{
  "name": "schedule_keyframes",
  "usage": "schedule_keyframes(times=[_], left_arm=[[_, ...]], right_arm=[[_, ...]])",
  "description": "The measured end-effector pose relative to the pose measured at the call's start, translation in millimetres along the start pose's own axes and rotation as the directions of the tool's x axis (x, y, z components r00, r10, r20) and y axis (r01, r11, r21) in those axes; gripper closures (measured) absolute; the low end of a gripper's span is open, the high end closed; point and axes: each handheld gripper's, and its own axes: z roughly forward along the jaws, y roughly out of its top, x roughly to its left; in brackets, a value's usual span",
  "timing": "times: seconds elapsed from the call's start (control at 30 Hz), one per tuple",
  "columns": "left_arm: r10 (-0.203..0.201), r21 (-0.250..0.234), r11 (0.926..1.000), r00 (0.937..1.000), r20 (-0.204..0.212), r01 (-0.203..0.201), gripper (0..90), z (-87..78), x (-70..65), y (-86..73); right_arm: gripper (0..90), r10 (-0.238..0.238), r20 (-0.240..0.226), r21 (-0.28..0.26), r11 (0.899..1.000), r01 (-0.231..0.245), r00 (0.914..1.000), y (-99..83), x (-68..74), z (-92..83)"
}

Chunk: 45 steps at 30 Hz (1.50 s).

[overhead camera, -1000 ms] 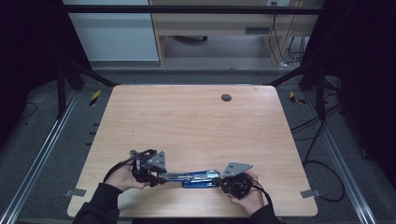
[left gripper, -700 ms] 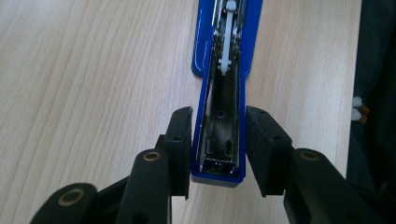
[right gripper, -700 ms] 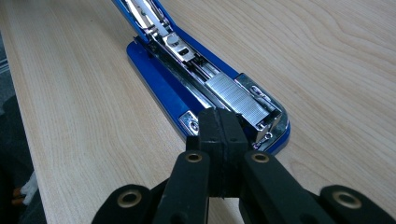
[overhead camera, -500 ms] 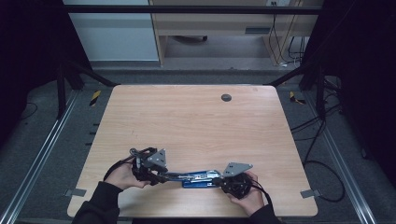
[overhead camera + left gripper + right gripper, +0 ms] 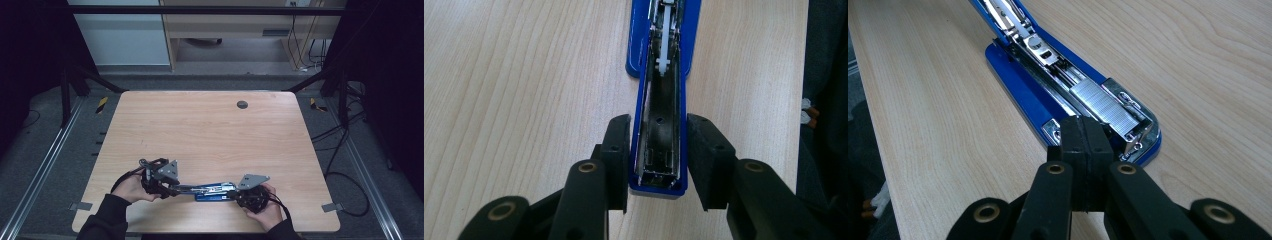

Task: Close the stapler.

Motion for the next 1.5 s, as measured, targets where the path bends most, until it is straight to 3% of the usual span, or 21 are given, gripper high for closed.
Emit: schedule_keyframes(times=[0.5, 0.87, 1.2, 1.5], left_arm=[[0.01, 0.032, 0.9994, 0.9999, 0.005, -0.01, 64.0, -2.7, 0.5, 6.9], [0.006, 0.024, 0.9997, 0.9999, 0.009, -0.006, 64.2, -4.7, 0.3, 9.5], [0.0, 0.02, 0.9998, 0.9999, 0.011, 0.0, 64.1, -4.4, 0.9, 9.3], [-0.001, 0.019, 0.9998, 0.9999, 0.01, 0.001, 64.0, -4.4, 1.2, 8.8]], right_arm=[[90.0, -0.004, 0.001, 0.0, 1.0, 0.004, 1.0, 0.5, -1.0, 0.7], [90.0, 0.003, 0.003, 0.001, 1.0, -0.003, 1.0, 1.4, 0.0, 0.8], [90.0, -0.013, -0.04, -0.114, 0.993, 0.008, 0.9991, 22.2, 6.4, -2.1], [90.0, -0.039, -0.089, -0.191, 0.981, 0.022, 0.9953, 49.7, 26.0, 20.8]])
